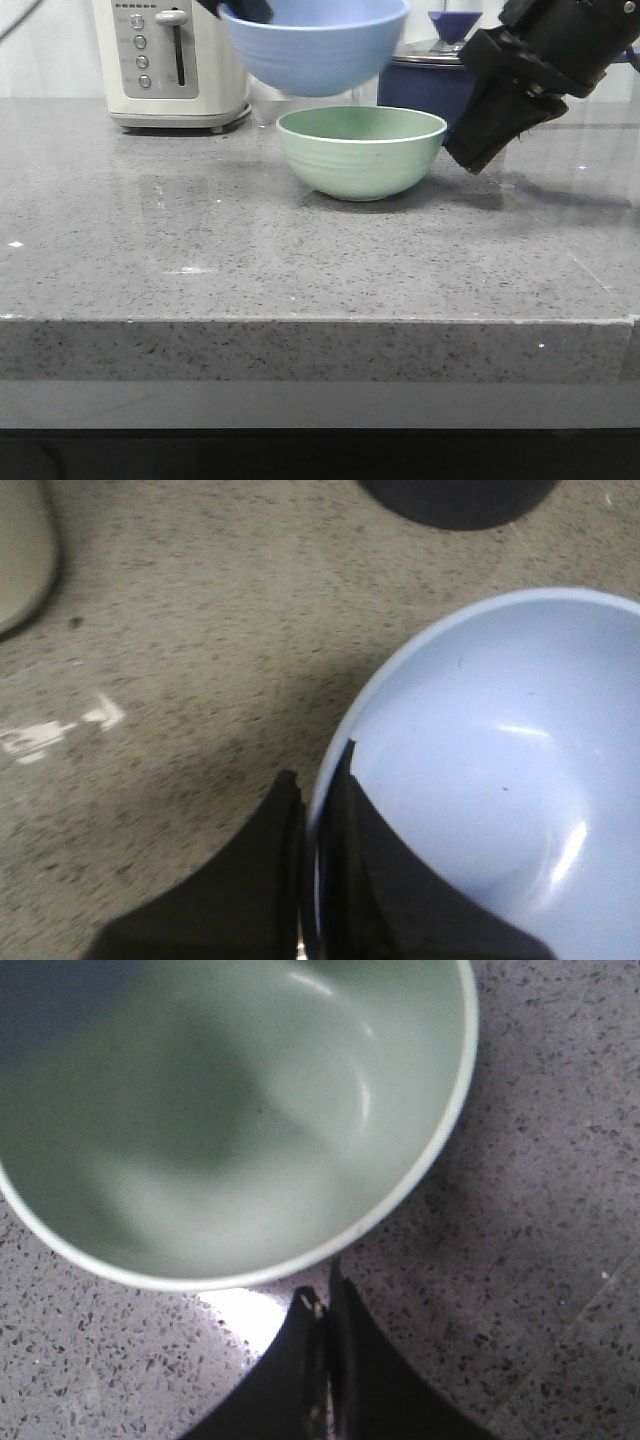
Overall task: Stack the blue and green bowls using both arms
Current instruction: 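Lift the blue bowl with the left gripper and lower it into the green bowl, then open the left gripper and withdraw both grippers from the bowls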
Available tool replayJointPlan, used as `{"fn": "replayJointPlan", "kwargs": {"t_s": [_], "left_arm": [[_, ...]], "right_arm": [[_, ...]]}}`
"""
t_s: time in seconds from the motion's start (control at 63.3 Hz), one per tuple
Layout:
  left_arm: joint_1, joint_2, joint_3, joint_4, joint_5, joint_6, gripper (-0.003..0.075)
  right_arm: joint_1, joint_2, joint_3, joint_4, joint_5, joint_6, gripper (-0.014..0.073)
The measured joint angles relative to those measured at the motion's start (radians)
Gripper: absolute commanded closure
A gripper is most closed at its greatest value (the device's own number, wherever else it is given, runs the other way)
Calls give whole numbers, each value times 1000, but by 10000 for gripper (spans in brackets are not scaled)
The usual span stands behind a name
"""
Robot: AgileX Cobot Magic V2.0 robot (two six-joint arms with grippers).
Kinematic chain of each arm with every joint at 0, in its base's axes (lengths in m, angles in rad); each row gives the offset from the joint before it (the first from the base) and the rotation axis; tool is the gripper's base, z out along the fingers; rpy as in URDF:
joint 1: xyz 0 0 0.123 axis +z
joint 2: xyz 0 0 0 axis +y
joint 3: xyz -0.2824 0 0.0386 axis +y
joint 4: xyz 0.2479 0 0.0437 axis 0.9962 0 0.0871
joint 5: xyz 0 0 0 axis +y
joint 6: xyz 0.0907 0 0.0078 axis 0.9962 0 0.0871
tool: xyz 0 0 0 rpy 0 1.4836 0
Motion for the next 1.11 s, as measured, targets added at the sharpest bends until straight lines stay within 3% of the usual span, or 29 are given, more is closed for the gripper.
{"fn": "replayJointPlan", "kwargs": {"t_s": [0.347, 0.868, 0.947, 1.105], "left_arm": [[-33, 123, -76, 0, 12, 0, 740], [-33, 135, -76, -27, 20, 0, 732], [-33, 136, -76, -34, 20, 0, 685], [-33, 146, -76, -37, 20, 1, 489]], "right_arm": [[0, 0, 0, 0, 0, 0, 657], [0, 0, 0, 0, 0, 0, 657], [0, 0, 0, 0, 0, 0, 657], [0, 0, 0, 0, 0, 0, 657]]}}
